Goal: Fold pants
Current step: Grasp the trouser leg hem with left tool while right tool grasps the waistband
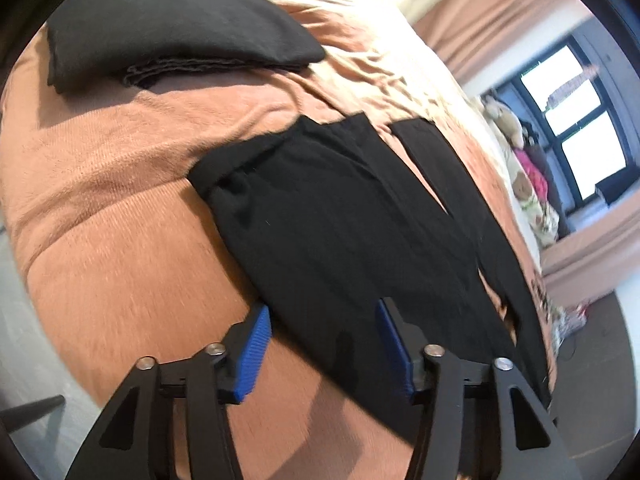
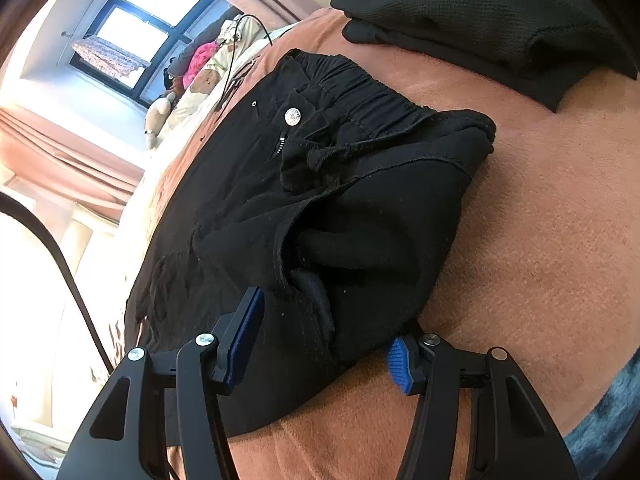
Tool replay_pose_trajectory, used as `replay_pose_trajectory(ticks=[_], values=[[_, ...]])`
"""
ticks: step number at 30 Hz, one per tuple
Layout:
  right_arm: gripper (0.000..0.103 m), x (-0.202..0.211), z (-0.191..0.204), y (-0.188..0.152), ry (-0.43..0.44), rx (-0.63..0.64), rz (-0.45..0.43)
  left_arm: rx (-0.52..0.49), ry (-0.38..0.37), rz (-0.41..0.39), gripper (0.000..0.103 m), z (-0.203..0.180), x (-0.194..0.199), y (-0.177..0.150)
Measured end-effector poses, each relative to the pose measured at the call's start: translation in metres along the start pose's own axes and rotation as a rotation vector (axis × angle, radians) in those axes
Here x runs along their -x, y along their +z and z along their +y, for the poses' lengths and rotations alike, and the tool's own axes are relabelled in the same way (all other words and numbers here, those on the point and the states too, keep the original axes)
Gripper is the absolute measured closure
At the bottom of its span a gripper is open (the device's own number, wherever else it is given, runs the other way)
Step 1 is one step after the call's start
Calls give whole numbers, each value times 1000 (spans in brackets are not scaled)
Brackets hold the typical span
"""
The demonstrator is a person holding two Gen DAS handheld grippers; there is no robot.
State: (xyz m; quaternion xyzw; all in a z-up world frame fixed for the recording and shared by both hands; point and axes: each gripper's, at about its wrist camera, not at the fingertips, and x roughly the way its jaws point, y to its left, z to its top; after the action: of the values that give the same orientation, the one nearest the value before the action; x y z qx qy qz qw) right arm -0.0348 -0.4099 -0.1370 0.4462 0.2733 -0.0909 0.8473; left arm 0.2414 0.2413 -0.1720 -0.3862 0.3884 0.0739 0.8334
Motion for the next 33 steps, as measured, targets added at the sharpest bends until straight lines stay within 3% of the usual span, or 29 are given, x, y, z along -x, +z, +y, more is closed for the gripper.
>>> replay_pose_trajectory(ticks=[6,9,10,11,12,14,16,23,33], values=[[49,-1,-2,4,9,-29,-12,38,-3,-15,60,9,-8,19],[49,-2,-2,5,3,-22,-24,48,24,-27,79,12,-10,25],[49,-2,-2,5,1,-18,-29,51,44,-29,91,13,-11,27],[54,-1,-1,5,-4,-13,-31,57,49,-31,96,14,-10,28],[59,-1,-1,6,-10,-5,-29,62,43,-35,96,14,-10,29],[80,0,2,7,-1,5,-20,52,37,-50,98,11,-6,31],[88,7,7,7,13,20,-34,30,34,-71,99,5,-1,33],[98,28,22,9,28,45,-84,-7,4,-133,101,-17,17,59],[103,57,39,19,77,67,-147,-104,-54,-180,102,-70,23,106]])
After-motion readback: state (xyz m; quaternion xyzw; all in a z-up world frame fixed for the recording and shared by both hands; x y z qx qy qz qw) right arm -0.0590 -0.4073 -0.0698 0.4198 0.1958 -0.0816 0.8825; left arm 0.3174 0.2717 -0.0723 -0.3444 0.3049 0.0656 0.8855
